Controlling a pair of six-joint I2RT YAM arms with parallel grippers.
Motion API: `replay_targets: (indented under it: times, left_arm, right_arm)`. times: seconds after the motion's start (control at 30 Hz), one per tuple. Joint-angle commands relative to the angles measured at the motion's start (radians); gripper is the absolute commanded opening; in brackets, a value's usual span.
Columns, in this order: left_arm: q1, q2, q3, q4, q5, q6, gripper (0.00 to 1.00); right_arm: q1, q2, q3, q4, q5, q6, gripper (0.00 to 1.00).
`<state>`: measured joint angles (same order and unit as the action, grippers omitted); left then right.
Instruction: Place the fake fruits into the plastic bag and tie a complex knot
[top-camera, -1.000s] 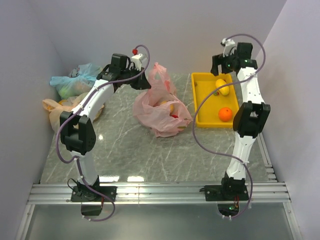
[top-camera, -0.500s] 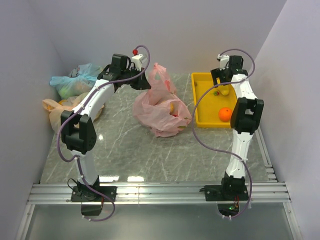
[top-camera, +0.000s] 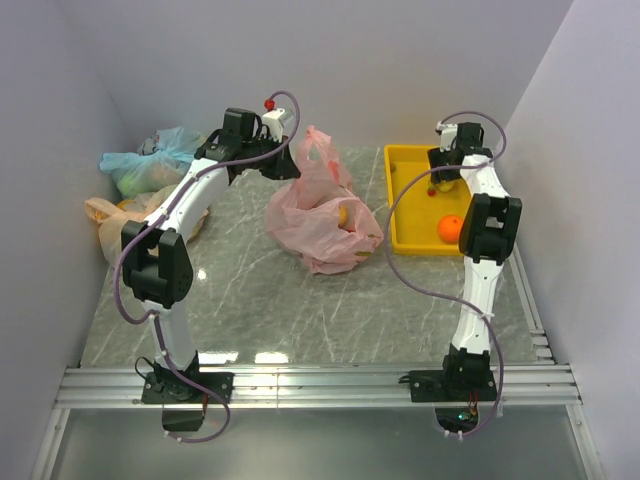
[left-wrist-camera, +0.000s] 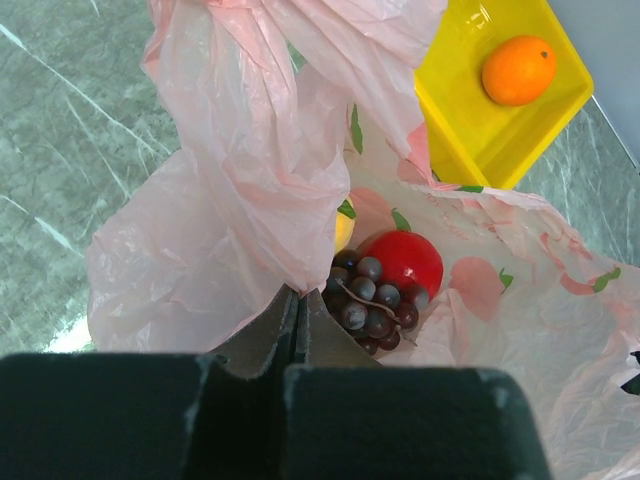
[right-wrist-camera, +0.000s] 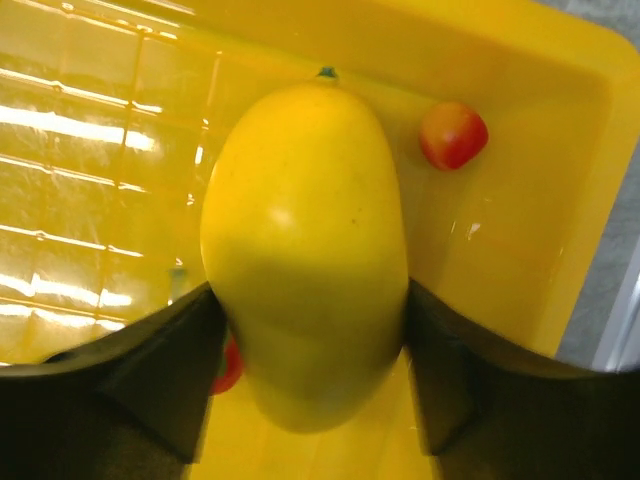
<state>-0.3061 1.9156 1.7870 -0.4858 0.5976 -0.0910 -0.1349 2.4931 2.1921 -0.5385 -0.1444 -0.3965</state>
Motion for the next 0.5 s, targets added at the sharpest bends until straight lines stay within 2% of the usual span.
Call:
replay_targets:
  times: [0.0,0.03,0.23,0.33,0.37,0.47]
  left_arm:
    - [0.004,-0.015,0.008,0.018,-0.005,0.004,0.0]
    - [0.004,-0.015,0.009,0.016,-0.005,0.005,0.0]
    - [0.004,-0.012,0.02,0.006,0.001,0.011,0.0]
    - [0.005,-0.013,0.018,0.009,0.007,0.007,0.0]
    - [0.004,-0.015,0.018,0.01,0.008,0.004,0.0]
    - [0.004,-0.012,0.023,0.012,0.008,0.002,0.0]
  right_arm:
    - [-0.028,-0.026,0.037,-0.008,-0.027,0.031,0.6]
    - [-0.028,-0.04,0.025,0.003,-0.044,0.033,0.52]
    - [-0.025,-0.235,-0.061,0.055,-0.179,0.094,0.34]
    - [-0.012,-0.359,-0.092,0.074,-0.386,0.134,0.28]
    - [0.0,-0.403,-0.092,0.06,-0.511,0.127,0.26]
    - [0.067,-0.476,-0.1,0.005,-0.656,0.093,0.25]
